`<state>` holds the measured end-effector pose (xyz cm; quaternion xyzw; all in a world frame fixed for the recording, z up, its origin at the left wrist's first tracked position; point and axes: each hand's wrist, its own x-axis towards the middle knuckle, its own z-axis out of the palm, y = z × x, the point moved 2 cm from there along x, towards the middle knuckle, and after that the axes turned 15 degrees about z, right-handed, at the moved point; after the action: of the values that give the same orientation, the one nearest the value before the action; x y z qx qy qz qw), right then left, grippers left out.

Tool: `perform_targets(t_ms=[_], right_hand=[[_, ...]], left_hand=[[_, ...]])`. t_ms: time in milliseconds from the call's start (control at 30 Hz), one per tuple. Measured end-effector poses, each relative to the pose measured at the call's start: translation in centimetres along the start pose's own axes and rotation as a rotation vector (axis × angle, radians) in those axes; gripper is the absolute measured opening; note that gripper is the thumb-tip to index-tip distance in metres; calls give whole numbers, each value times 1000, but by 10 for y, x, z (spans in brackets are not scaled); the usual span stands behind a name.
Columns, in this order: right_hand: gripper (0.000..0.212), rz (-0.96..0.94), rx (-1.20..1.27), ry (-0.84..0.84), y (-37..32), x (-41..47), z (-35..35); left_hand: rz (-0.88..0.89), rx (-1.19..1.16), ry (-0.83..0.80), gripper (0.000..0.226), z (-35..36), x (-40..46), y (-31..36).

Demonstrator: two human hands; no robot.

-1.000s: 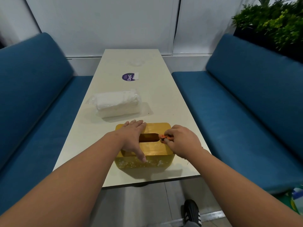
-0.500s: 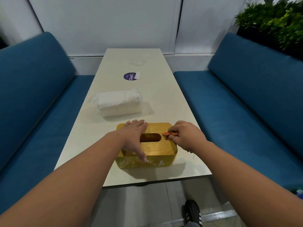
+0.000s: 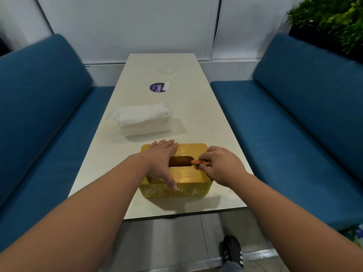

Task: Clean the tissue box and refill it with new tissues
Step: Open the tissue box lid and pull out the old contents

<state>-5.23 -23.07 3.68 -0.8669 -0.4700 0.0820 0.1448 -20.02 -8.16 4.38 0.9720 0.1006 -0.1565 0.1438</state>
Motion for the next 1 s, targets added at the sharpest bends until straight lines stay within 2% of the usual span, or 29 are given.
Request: perform_targets(t_ms=[267,533,700,800,1000], right_hand=[[28,-21,-34,-145,-13,-17,-3],[24,-77,40,-76,-55,-30,14],[25,28,-17,-142,-23,-26,-1],[24,93,-53,-122,-6,-22,-9],[24,-51,-27,-95,-41,-24,4]], left_hand=[[-4,-6,-4,143,1,0,-2],[0,4,1,140,1,-1,0],[0,-6,2,142,2,-1,-2],[-3,-20,0,142,2,-1,-4],[-5,0,6,142,2,0,-4]])
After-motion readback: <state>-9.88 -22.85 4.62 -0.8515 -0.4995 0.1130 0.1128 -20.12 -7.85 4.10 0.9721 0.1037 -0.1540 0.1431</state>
